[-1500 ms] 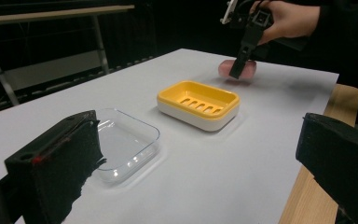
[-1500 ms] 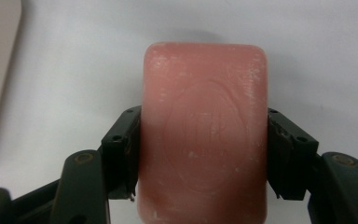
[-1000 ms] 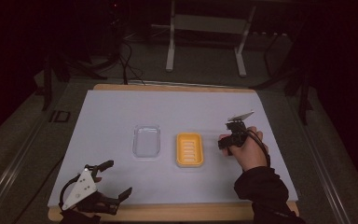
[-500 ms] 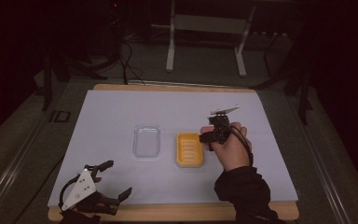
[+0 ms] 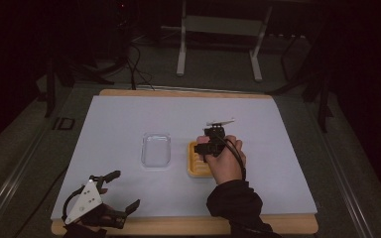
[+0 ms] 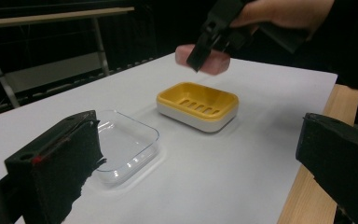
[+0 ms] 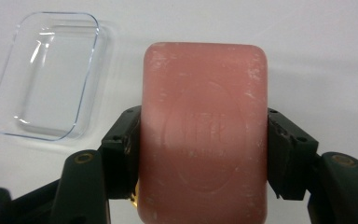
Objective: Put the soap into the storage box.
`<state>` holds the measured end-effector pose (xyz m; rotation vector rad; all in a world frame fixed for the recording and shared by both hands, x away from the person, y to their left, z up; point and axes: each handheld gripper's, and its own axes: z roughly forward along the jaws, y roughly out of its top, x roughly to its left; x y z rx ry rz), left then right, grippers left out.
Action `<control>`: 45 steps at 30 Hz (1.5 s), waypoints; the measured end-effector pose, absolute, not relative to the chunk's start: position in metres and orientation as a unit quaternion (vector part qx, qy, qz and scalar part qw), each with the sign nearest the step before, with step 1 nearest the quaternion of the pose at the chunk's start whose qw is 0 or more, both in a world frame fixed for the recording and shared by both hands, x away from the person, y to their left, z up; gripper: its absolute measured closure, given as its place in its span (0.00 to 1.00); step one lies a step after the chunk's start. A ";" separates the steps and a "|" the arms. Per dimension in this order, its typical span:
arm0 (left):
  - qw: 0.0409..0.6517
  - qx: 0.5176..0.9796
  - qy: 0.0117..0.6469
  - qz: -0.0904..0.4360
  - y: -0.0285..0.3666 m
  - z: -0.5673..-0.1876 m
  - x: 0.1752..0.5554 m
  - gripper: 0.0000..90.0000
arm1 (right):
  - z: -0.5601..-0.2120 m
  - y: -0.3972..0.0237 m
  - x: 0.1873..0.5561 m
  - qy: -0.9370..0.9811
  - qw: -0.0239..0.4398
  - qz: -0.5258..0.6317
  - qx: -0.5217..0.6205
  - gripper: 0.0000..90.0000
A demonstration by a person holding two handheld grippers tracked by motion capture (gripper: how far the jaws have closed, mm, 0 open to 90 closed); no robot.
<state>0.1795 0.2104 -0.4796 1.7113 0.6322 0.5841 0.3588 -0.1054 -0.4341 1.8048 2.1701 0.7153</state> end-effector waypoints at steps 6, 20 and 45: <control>0.575 0.733 0.266 0.249 0.210 -0.480 0.179 0.01 | -0.458 -0.099 0.362 0.737 0.097 0.242 0.623 0.42; 0.577 0.732 0.266 0.247 0.210 -0.480 0.179 0.01 | -0.489 -0.095 0.366 0.730 0.087 0.234 0.636 0.42; 0.572 0.738 0.264 0.243 0.208 -0.481 0.180 0.01 | -0.466 -0.114 0.368 0.794 0.062 0.246 0.553 0.24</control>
